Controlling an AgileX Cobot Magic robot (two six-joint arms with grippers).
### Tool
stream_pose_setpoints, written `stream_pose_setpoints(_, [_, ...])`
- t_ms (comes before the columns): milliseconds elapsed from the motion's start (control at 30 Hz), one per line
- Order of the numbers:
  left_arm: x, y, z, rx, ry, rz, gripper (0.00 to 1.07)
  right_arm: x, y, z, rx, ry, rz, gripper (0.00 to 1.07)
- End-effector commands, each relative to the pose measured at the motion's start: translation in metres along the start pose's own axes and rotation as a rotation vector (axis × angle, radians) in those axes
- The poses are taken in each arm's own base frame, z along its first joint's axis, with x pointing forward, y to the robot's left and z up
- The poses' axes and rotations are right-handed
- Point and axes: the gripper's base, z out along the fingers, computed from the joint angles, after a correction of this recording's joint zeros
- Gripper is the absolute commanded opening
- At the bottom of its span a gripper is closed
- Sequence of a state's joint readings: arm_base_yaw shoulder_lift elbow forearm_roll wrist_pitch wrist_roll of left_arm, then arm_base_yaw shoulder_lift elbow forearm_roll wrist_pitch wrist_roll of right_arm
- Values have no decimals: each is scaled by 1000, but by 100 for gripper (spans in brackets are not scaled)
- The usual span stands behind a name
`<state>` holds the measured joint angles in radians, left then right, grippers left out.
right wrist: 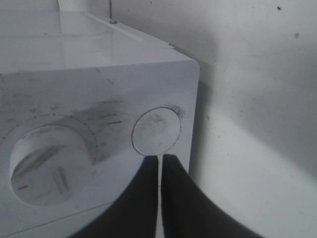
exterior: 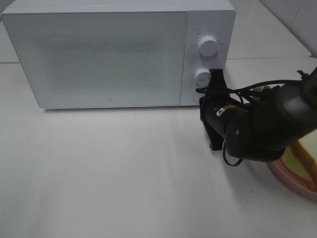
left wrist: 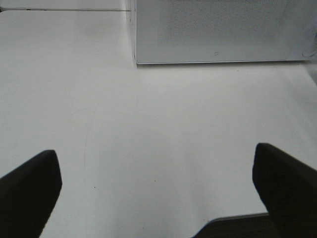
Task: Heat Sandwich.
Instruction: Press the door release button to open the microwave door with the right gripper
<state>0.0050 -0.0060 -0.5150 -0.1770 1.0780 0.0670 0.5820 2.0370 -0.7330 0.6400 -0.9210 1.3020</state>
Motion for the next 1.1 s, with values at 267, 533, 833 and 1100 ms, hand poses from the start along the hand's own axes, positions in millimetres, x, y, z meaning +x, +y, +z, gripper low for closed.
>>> stream_pose_setpoints(267, [1,-1,-3,10,-25,-3,98,3,2,20,4,7,42,3])
stream_pose_setpoints(533, [1,-1,-2,10,-21,-3,98,-3,2,32,6,-2,37,3])
stream_pose_setpoints(833, [1,-1,-2,10,-19,-3,98,-1,3,43,3,-1,48,3])
stream_pose_setpoints(1100, [1,-1,-2,10,-19,-3,98,-10,20,53,-67,-35,57,3])
